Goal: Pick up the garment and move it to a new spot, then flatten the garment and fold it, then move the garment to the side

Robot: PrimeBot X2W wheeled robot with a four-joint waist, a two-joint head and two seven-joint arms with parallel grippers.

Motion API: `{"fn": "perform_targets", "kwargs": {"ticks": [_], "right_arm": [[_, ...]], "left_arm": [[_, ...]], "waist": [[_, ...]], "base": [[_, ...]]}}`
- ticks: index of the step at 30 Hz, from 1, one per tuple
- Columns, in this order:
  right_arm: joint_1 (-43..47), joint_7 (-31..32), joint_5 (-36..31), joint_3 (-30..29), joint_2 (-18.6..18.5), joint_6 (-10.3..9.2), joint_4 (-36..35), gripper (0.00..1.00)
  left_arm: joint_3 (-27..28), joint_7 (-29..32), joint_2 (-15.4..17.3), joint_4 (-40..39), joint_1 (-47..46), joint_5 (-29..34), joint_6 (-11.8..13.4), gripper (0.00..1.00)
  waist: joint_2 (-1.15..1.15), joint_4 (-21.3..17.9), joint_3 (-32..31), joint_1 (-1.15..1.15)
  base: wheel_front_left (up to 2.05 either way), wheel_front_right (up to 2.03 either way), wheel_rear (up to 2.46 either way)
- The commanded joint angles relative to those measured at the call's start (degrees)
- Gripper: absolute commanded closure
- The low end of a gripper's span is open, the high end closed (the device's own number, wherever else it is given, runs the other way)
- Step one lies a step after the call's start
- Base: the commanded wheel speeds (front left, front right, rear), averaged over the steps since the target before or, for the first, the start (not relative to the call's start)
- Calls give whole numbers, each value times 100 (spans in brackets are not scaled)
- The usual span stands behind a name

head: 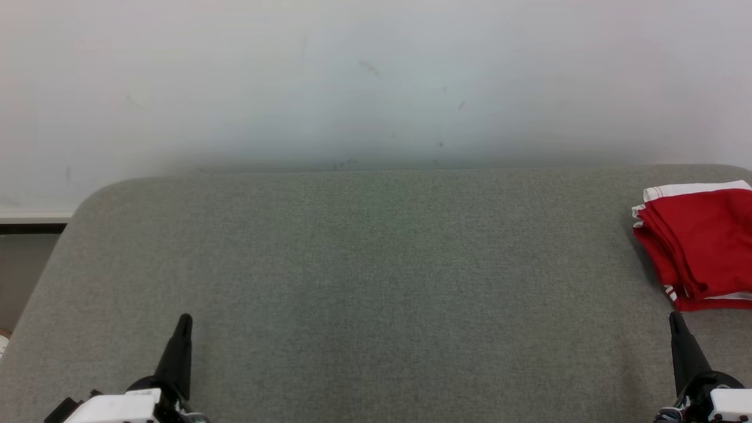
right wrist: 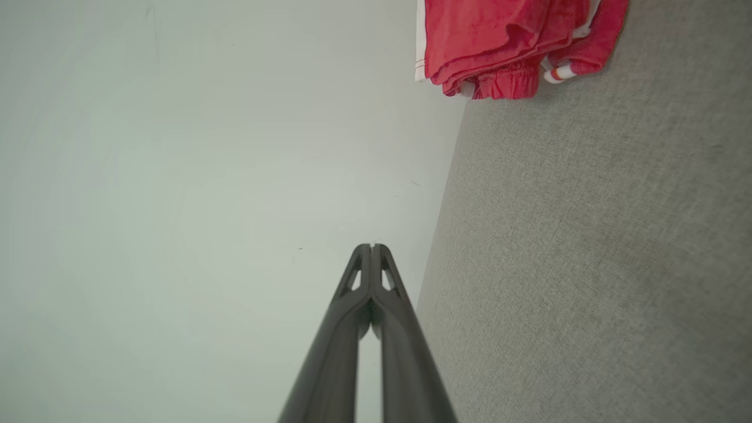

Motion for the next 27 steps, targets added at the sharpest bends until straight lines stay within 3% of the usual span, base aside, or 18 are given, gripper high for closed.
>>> {"fn": "perform_targets", "kwargs": {"ticks": [1,27], "right_arm": [[-66,15,-20,-24,-1,-10,-7,100],[-67,21,-27,-29,2,-10,-7,100]], "left_arm": [[13,22,38,-16,-41,-80,-26,100],[13,21,38,-17,-41,-81,-26,100]], "waist": [[0,0,0,0],[0,0,0,0]], "base": [[0,0,0],[0,0,0]]}}
